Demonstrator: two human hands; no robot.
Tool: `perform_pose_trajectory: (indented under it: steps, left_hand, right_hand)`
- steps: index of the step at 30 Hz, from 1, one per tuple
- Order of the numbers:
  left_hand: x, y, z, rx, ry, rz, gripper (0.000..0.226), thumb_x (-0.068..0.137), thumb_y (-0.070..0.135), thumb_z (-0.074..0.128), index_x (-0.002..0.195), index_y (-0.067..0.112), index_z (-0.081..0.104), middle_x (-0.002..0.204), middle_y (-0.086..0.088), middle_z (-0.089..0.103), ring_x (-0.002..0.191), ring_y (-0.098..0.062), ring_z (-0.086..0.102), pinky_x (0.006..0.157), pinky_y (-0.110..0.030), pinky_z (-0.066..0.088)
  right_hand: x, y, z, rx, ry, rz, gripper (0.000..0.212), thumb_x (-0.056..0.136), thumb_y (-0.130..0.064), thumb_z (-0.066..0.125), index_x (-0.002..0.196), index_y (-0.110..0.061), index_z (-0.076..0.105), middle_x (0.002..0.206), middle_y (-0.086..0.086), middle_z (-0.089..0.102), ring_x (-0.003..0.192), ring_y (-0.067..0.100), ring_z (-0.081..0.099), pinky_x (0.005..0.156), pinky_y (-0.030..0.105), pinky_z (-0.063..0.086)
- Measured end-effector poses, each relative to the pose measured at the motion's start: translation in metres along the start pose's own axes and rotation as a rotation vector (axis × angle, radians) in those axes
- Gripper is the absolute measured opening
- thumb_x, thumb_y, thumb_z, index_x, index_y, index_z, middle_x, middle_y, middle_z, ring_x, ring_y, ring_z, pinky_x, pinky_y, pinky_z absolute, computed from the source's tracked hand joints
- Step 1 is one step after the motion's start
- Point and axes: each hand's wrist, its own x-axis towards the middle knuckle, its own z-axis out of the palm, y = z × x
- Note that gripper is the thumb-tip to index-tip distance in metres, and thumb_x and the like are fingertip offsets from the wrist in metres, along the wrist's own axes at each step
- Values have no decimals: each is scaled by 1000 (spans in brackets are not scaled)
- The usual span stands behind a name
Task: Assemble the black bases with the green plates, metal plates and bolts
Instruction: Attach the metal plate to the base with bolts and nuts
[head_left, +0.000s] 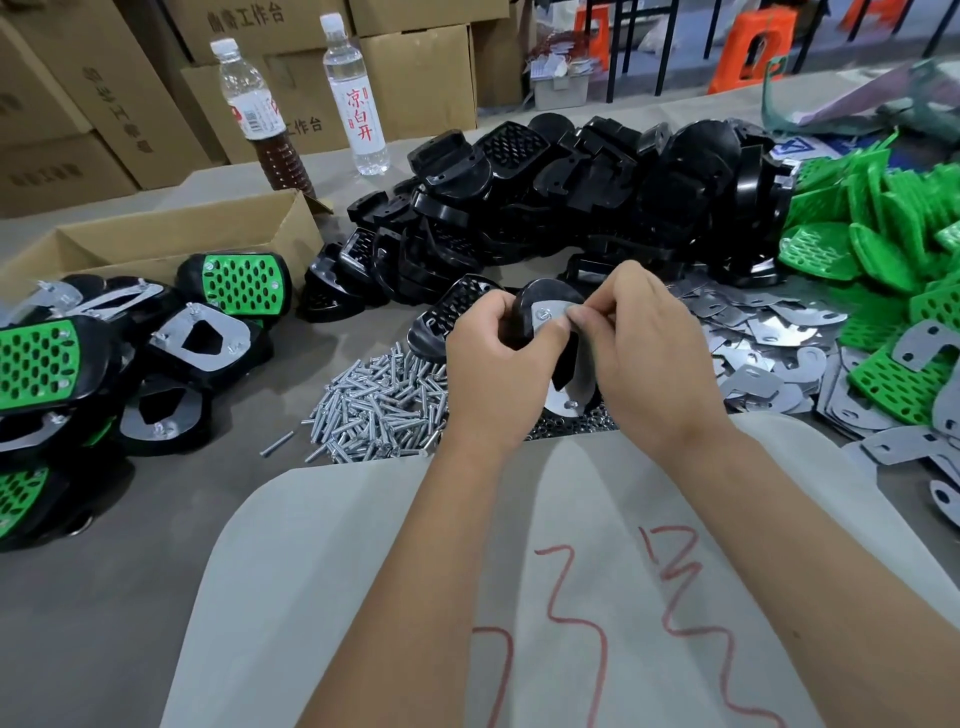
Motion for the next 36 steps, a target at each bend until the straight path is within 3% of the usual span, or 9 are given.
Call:
perform_pose_trajectory:
  steps: [5, 8, 12, 18, 22, 25, 28, 31, 36]
  left_hand:
    - [1, 1, -1, 25, 13, 53, 21, 90, 13, 76, 84, 0, 60, 75, -12, 62, 69, -17, 54, 66, -42, 50]
    - [7, -4, -8, 45, 170, 66, 19, 90, 17, 76, 82, 12, 59, 74, 1, 61, 68, -12, 54, 67, -38, 50]
    - [15, -9, -19, -95, 382, 5, 18, 96, 29, 72, 89, 19, 59, 81, 5, 68, 74, -10, 60, 78, -41, 56]
    - [19, -11, -19, -282, 403, -157, 24, 100, 42, 67, 101, 19, 57, 104, -14, 72, 79, -21, 64, 82, -52, 64]
    - [17, -7, -12, -429, 311, -255, 23, 104, 40, 62, 103, 17, 56, 87, 3, 77, 85, -21, 76, 66, -43, 65]
    - [15, -5, -9, -461, 240, -313, 22, 102, 38, 65, 106, 18, 57, 97, -4, 77, 91, -26, 78, 63, -38, 63]
    - [13, -5, -11, -451, 170, -322, 30, 93, 14, 77, 116, 15, 58, 113, -14, 74, 99, -30, 77, 68, -38, 64]
    - [11, -6, -11, -460, 111, -337, 46, 84, -9, 74, 120, 15, 58, 111, -16, 75, 100, -35, 76, 75, -42, 65]
    - [10, -5, -9, -435, 53, -313, 53, 81, -13, 74, 122, 15, 57, 103, -17, 77, 90, -32, 78, 74, -45, 65]
  right_hand:
    - [2, -6, 2, 60, 94, 48, 27, 105, -32, 57, 88, -15, 45, 71, -11, 59, 70, 15, 58, 63, 34, 42]
    - [2, 0, -2, 144, -67, -24, 32, 102, -35, 65, 84, -14, 50, 56, -15, 59, 56, 6, 54, 55, 20, 36]
    - [1, 3, -1, -232, -499, -166, 25, 90, -50, 72, 90, -29, 59, 90, -12, 56, 89, 14, 57, 75, 37, 46]
    - [1, -3, -1, -253, -598, -94, 24, 96, -47, 69, 82, -30, 59, 96, -12, 54, 95, 17, 56, 74, 35, 38]
    - [0, 0, 0, 100, -330, -10, 23, 97, -26, 73, 81, -16, 60, 74, 1, 66, 69, 23, 58, 69, 42, 50]
    - [3, 3, -6, 385, -20, 83, 16, 92, -13, 78, 81, -16, 67, 71, -1, 67, 63, 17, 59, 59, 29, 50]
    - [4, 5, -10, 562, 3, 134, 15, 89, -5, 79, 83, -16, 73, 74, 2, 71, 58, 15, 64, 53, 21, 52]
    - [2, 4, -9, 669, -14, 164, 10, 87, -2, 81, 87, -11, 78, 73, 7, 74, 59, 18, 67, 54, 27, 57]
    - [0, 2, -5, 567, 11, 138, 6, 88, -9, 82, 85, -14, 81, 73, 0, 72, 51, 18, 64, 45, 34, 56]
